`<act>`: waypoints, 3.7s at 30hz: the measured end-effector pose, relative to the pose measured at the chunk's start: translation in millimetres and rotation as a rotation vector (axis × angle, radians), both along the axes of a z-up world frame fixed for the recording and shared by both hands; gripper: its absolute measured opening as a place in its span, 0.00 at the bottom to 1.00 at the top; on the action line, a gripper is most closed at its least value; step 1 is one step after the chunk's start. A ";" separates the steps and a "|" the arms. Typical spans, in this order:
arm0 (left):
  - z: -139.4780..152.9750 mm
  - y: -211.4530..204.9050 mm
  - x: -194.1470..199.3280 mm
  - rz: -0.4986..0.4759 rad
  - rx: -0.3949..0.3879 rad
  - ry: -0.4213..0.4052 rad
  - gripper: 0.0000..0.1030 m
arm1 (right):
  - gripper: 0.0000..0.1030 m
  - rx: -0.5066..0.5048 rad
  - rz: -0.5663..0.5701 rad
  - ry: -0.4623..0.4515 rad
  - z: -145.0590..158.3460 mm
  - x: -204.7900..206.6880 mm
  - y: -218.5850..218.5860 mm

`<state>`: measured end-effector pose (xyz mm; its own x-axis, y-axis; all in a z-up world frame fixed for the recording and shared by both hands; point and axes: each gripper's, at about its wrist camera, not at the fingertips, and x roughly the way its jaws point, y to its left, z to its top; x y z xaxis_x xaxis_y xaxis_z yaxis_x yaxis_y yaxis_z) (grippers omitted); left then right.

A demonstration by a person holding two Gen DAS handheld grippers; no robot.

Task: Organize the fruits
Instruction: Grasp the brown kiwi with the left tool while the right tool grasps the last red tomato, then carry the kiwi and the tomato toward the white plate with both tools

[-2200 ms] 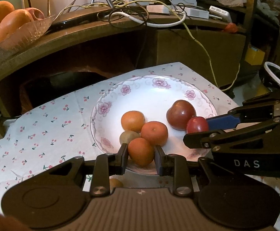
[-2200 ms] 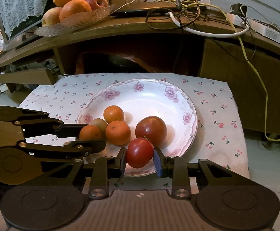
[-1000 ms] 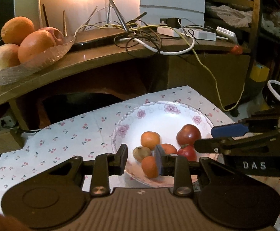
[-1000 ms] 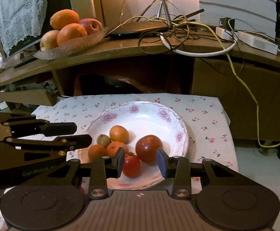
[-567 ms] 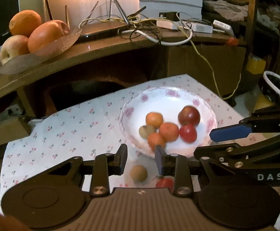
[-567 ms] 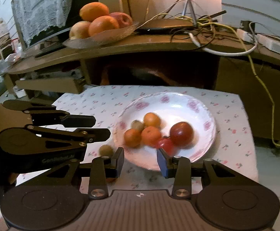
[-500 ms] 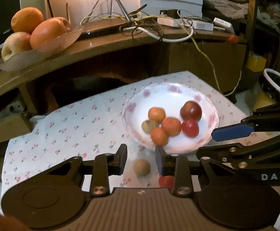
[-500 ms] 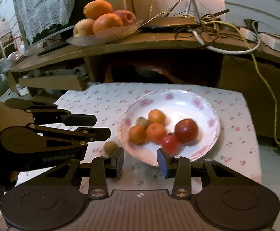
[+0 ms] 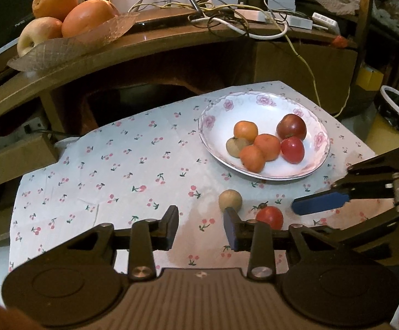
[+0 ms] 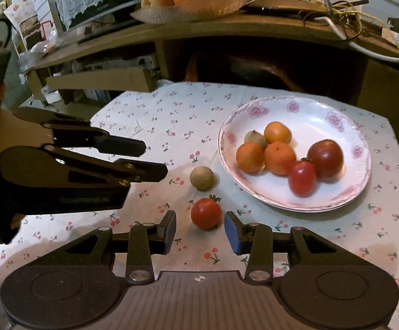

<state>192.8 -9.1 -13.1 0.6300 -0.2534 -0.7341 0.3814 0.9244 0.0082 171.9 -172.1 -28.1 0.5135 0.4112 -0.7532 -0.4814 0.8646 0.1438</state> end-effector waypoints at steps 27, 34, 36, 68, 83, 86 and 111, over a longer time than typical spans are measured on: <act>-32.7 -39.0 25.6 -0.028 0.010 0.043 0.40 | 0.28 -0.009 -0.079 0.077 -5.4 3.9 -34.9; -36.3 -43.3 28.9 -0.019 0.011 0.029 0.40 | 0.28 -0.012 -0.099 0.096 -8.8 3.4 -46.5; -36.4 -44.9 28.0 -0.023 0.015 0.026 0.36 | 0.28 -0.015 -0.104 0.091 -8.4 3.6 -47.0; -13.9 -34.9 -91.6 -0.109 0.013 0.136 0.29 | 0.30 -0.087 -0.068 0.083 -5.9 -72.6 -29.5; -22.2 -36.0 -89.6 -0.117 0.039 0.138 0.39 | 0.39 -0.089 -0.053 0.070 -8.2 -71.4 -33.7; -22.2 -35.9 -88.4 -0.117 0.041 0.129 0.39 | 0.39 -0.087 -0.050 0.073 -8.5 -71.9 -33.2; -21.3 -47.0 -83.9 -0.095 0.089 0.133 0.31 | 0.29 -0.104 -0.042 0.098 -8.8 -70.6 -28.6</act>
